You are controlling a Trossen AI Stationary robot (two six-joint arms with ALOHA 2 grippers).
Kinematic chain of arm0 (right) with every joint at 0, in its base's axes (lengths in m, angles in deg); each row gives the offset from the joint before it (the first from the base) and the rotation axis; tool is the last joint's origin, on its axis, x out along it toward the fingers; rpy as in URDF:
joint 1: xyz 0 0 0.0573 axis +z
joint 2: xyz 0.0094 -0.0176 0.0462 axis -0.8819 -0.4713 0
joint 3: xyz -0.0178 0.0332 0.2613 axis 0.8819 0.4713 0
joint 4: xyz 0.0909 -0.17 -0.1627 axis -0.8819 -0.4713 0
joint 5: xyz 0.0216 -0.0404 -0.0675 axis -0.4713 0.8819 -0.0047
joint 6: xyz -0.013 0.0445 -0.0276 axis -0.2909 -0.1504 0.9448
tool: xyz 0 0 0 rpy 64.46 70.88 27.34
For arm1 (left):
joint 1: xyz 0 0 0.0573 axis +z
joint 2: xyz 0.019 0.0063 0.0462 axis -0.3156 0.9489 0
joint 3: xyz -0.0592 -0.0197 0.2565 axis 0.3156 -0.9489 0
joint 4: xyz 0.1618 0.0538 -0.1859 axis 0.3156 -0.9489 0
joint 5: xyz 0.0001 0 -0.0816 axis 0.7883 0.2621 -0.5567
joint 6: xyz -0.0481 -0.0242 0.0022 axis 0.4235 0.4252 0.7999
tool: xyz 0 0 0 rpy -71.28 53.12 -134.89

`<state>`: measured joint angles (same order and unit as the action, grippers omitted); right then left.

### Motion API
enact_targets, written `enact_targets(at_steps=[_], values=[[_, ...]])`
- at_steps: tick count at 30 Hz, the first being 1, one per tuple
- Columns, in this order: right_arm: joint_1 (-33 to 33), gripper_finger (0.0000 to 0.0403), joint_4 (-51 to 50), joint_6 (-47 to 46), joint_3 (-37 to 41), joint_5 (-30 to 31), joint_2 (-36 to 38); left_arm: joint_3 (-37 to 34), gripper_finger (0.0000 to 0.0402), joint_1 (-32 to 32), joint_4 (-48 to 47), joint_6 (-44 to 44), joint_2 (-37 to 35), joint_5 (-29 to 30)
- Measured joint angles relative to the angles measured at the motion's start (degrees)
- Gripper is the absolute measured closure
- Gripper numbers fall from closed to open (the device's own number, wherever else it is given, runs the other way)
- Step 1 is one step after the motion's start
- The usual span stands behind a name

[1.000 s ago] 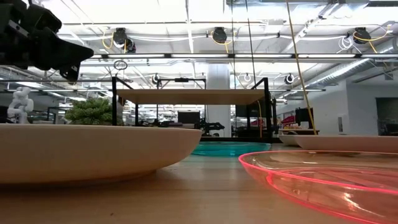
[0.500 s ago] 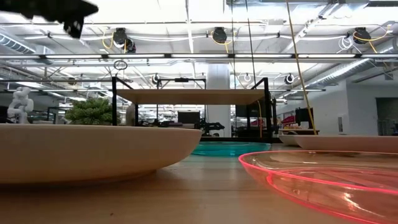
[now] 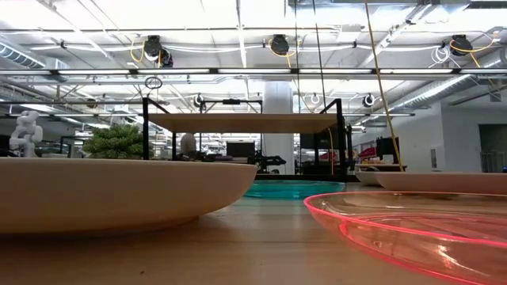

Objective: Place and stack plates onto a shelf
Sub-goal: Put the pink plate on the shelf

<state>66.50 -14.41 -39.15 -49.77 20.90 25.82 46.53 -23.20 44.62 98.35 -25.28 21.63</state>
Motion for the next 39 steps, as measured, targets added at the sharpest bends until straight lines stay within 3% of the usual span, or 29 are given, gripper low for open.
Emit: enact_targets(at_steps=[5,12,19,24,30,39], values=[[0.0,0.0403,-1.0,-5.0,0.0,0.0,-1.8,3.5,0.0398,0.0,0.3,7.2,6.4,0.1],[-0.1,0.0403,-9.9,-23.1,0.0,1.7,-2.8,3.5,0.0398,-2.0,1.6,19.5,12.6,-1.6],[-0.1,0.0403,-22.4,-36.1,3.0,2.7,-2.4,3.5,0.0398,-3.1,2.2,20.5,15.8,-1.6],[-0.2,0.0403,-25.6,-43.3,8.1,0.3,-2.4,3.5,0.0398,-3.0,3.0,20.5,16.2,-1.6],[-2.4,0.0388,-25.0,-47.2,17.0,-3.8,-2.4,3.5,0.0398,-2.9,3.0,20.0,16.2,-1.2],[-8.4,0.0330,-21.9,-39.3,28.2,-6.6,-2.4,3.5,0.0398,-2.9,2.9,19.4,16.2,-0.8]])
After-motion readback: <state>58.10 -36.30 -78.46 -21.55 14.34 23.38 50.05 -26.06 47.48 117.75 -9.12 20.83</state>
